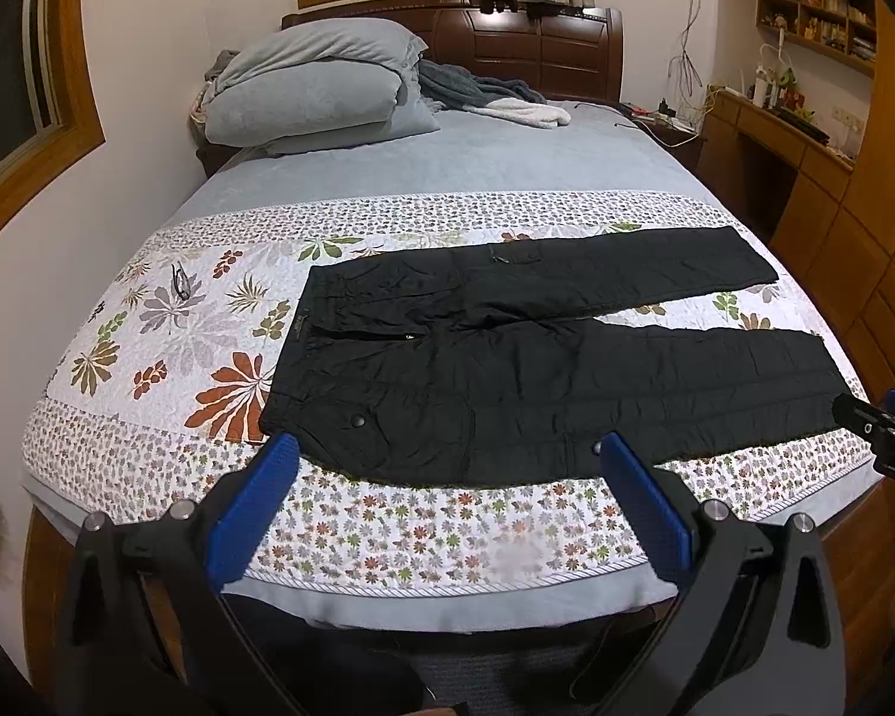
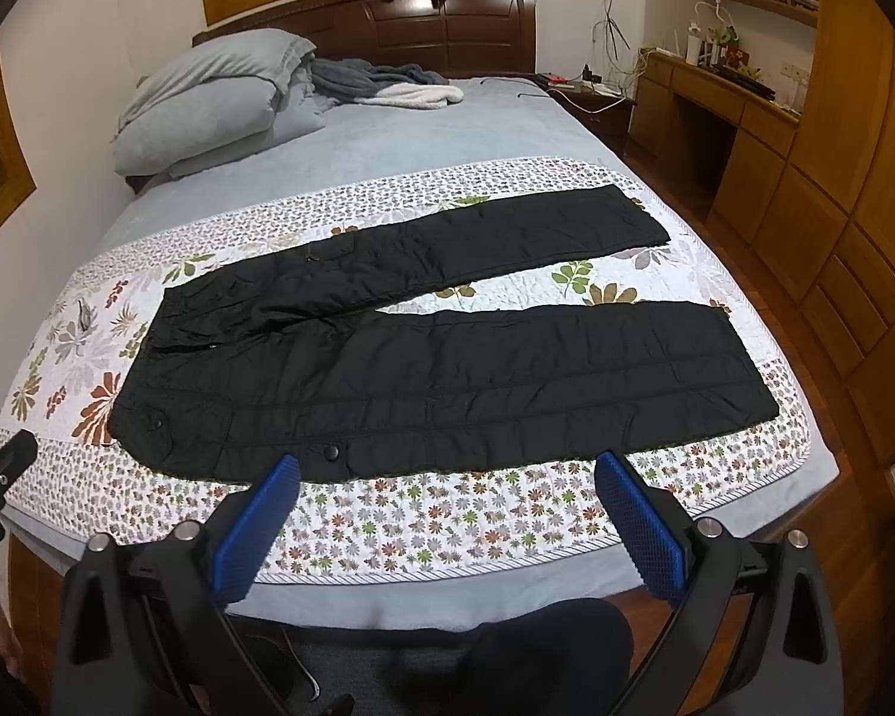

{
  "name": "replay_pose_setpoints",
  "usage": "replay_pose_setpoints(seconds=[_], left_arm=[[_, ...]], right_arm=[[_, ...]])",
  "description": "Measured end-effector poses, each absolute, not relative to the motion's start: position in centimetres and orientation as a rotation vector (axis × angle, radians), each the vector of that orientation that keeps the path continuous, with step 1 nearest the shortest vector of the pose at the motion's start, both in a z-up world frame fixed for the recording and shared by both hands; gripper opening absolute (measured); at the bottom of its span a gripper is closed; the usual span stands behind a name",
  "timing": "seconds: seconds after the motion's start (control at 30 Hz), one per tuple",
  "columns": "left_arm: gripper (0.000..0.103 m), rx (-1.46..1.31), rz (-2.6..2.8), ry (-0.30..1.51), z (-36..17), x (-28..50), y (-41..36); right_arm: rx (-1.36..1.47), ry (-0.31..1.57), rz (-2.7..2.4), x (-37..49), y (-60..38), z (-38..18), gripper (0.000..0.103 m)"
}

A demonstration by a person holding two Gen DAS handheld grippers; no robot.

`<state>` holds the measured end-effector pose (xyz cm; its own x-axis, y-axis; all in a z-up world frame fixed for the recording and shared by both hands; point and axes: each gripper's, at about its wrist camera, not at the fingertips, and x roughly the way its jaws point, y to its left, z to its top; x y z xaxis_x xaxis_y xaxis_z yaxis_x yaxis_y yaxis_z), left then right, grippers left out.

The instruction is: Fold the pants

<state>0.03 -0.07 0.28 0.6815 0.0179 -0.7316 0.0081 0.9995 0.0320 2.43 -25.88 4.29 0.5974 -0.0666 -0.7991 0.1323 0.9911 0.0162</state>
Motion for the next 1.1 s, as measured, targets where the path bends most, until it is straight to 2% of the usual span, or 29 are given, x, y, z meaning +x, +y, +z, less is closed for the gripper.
replay_pose_setpoints(seconds=[1.1], left_arm=[[0.101, 0.032, 0.003, 0.809, 0.55, 0.19, -0.33]], right_arm=[[0.060, 0.911, -0.115, 2.54, -25.52, 5.06, 0.100]])
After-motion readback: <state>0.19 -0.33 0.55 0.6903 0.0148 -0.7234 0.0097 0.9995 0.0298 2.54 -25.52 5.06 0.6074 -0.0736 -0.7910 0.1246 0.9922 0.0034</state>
